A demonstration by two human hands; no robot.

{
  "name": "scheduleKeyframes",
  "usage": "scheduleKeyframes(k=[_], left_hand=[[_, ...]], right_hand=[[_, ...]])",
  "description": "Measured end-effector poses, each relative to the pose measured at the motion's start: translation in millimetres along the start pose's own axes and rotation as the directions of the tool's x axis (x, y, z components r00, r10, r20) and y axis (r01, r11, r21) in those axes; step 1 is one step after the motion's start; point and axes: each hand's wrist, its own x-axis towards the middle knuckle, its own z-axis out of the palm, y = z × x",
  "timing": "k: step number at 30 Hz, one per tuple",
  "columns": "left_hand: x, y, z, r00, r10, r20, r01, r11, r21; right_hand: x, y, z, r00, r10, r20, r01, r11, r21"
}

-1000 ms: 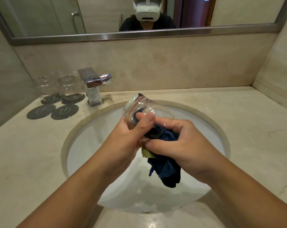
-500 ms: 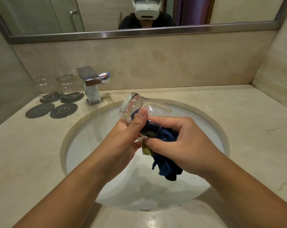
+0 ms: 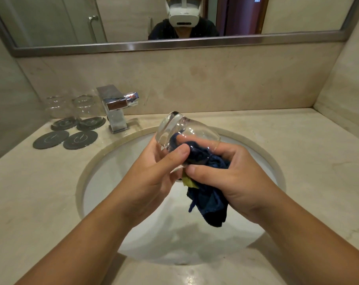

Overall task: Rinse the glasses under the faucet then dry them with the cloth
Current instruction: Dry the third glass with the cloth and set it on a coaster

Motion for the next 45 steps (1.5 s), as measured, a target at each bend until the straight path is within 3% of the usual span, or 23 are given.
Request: scheduleKeyframes(k=[4, 6, 9, 13, 17, 21, 24, 31, 34, 38, 40, 45], left_hand=[[0.5, -0.9, 1.4, 1.0, -0.023, -0.001, 0.023, 0.994, 0.106], [1.2, -0.8, -0.2, 1.0, 0.013, -0.027, -0.009, 0.991, 0.135], [0.5, 0.2, -2.3, 0.996, 0.06, -0.071, -0.052, 0.993, 0.109], [0.0, 1.9, 0.7, 0.996, 0.086, -0.025, -0.084, 0.994, 0.065], [0.3, 1.8, 4.7, 1.0, 0.026, 0.005, -0.026, 1.0, 0.009], [1.9, -1.9, 7.5, 0.999, 0.019, -0.047, -0.015, 0.997, 0.07], [3.4, -3.4, 3.8, 0.992, 0.041, -0.121, -0.029, 0.995, 0.099], [0.9, 4.3, 4.6, 0.997, 0.08, -0.013, -0.08, 0.996, 0.031], [-1.5, 5.6, 4.8, 0.999, 0.043, 0.027, -0.043, 0.999, 0.007], [-2.7, 1.1, 4.1, 1.0, 0.005, -0.007, -0.005, 0.999, 0.054], [-1.9, 0.4, 4.1, 0.999, 0.027, -0.026, -0.025, 0.996, 0.091], [0.1, 1.9, -1.2, 0.998, 0.063, 0.021, -0.064, 0.992, 0.11]], right_hand=[[-2.4, -0.5, 5.2, 1.0, -0.017, -0.024, 0.013, 0.986, -0.165], [-2.3, -1.4, 5.5, 1.0, 0.006, -0.006, -0.007, 0.993, -0.119], [-1.0, -1.8, 1.9, 0.997, 0.071, 0.039, -0.074, 0.994, 0.083], [1.2, -0.3, -0.4, 0.993, 0.109, 0.05, -0.119, 0.954, 0.274], [1.5, 0.8, 0.9, 0.997, 0.071, -0.016, -0.066, 0.975, 0.213], [1.0, 3.0, 0.7, 0.998, 0.045, -0.031, -0.042, 0.995, 0.089], [3.0, 3.0, 0.0, 0.996, 0.086, -0.014, -0.083, 0.984, 0.156], [1.6, -2.3, -3.8, 0.987, 0.143, 0.072, -0.16, 0.91, 0.382], [1.5, -3.3, -2.9, 0.994, 0.107, 0.036, -0.112, 0.937, 0.331], [-0.9, -3.6, 2.0, 0.999, 0.038, 0.0, -0.038, 0.997, 0.065], [-2.5, -3.6, 4.2, 0.998, 0.059, 0.012, -0.06, 0.998, 0.035], [-0.9, -3.8, 4.5, 0.986, 0.15, 0.078, -0.165, 0.948, 0.272]])
